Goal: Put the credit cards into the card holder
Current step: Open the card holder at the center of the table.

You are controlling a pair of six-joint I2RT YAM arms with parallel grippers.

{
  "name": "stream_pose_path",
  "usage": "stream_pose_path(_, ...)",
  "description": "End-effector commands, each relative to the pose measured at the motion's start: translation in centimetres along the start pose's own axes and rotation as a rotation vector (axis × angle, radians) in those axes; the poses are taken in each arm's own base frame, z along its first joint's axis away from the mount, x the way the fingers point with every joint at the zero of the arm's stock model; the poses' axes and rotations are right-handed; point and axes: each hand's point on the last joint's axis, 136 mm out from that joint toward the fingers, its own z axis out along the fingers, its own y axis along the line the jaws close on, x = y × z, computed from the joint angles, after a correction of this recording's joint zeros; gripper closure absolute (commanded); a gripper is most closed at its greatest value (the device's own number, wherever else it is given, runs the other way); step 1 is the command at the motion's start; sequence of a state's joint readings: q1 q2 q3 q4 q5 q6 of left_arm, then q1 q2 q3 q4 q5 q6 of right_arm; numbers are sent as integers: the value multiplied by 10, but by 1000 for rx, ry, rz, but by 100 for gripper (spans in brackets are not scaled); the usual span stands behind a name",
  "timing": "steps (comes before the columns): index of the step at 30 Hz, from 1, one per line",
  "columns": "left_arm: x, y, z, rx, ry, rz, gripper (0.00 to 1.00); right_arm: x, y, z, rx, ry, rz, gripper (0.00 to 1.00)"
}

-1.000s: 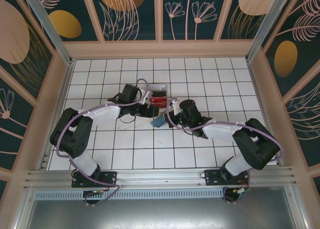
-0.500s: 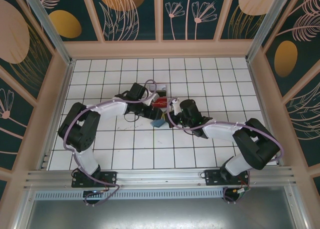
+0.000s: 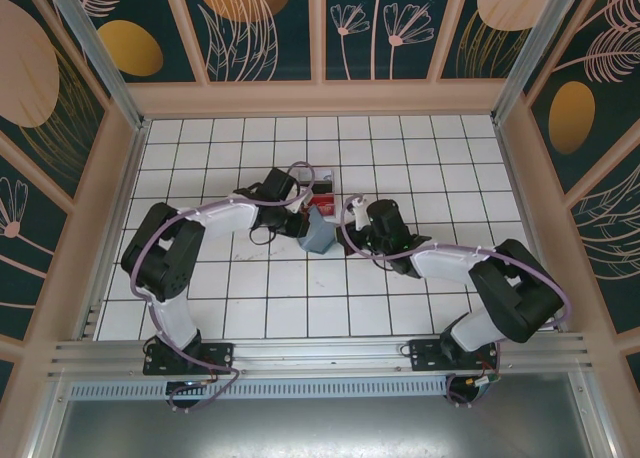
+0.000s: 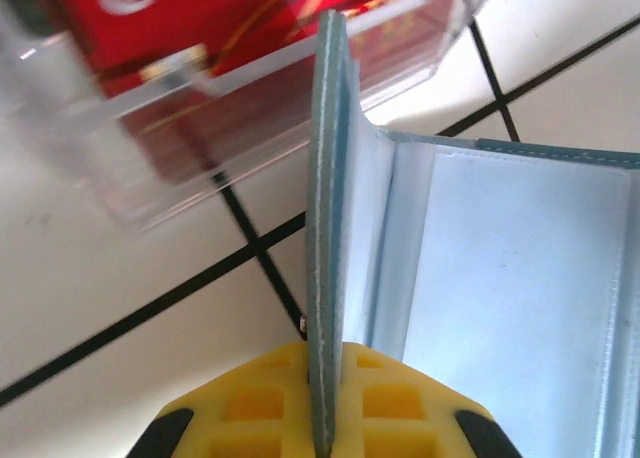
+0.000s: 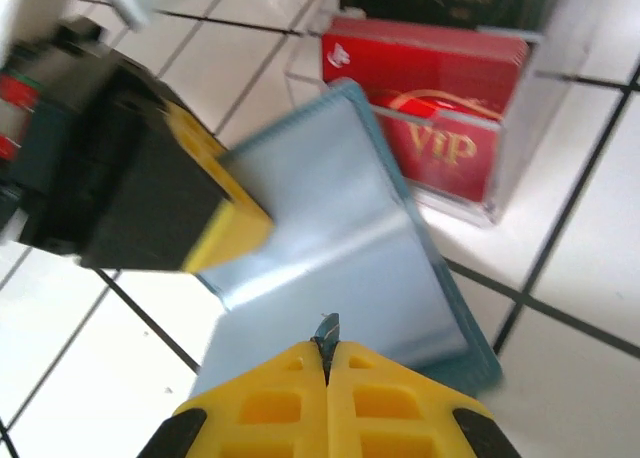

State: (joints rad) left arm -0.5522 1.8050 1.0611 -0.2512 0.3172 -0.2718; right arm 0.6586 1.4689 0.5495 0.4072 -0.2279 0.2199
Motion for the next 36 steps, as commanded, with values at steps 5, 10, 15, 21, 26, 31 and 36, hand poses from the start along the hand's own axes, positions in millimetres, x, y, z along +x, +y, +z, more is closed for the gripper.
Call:
stream_pose_path(5,0,0,-27,170,-246,-332,100,31,-34,-4,103,62,95,78)
stream_pose_path(10,2,8,-48,144,-360,-439,100,4,-32,-6,71,69,160,71)
stream_pose_path(15,1,11,-63,85,-407,-450,100,-53,11,-20,-84,14,170,68)
stream_pose_path(21,7,15,-50,71,-382,-478,100,-34,69,8,-318,194,237,62)
stream_pose_path(26,16,15,-36,76,-343,-505,100,-1,66,34,-277,281,296,61)
stream_pose_path(31,21,16,-36,75,-348,-513,100,30,48,54,-194,371,349,60)
stream_pose_path(36,26,16,-33,76,-333,-509,100,27,31,59,-120,354,363,60)
